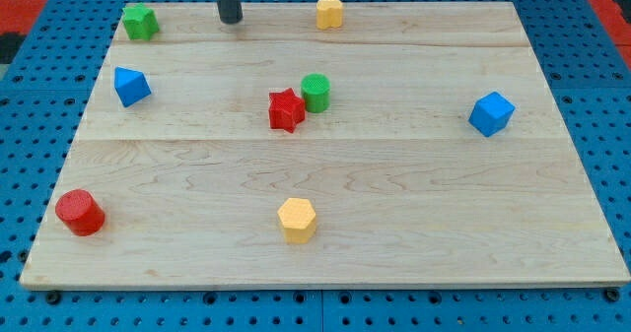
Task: Push the green star into the red star
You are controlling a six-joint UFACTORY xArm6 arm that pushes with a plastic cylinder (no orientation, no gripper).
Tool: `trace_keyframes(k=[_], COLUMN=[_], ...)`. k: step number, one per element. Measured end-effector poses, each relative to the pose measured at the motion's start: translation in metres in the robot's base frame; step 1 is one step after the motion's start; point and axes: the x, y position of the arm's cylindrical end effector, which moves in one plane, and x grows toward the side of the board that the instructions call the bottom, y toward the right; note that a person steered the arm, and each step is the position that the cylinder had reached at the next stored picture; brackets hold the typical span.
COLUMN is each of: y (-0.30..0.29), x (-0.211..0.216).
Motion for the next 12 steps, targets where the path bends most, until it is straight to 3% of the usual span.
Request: trace_keyframes(k=[2,3,4,5,6,7,9,11,12], y=[-0.178,-0.161,-0.153,-0.112,-0.103,-0.147,-0.036,-0.007,0.045], x=[0.000,0.023,0.082,0.110,0.110,0.089,0.085,0.070,0.102])
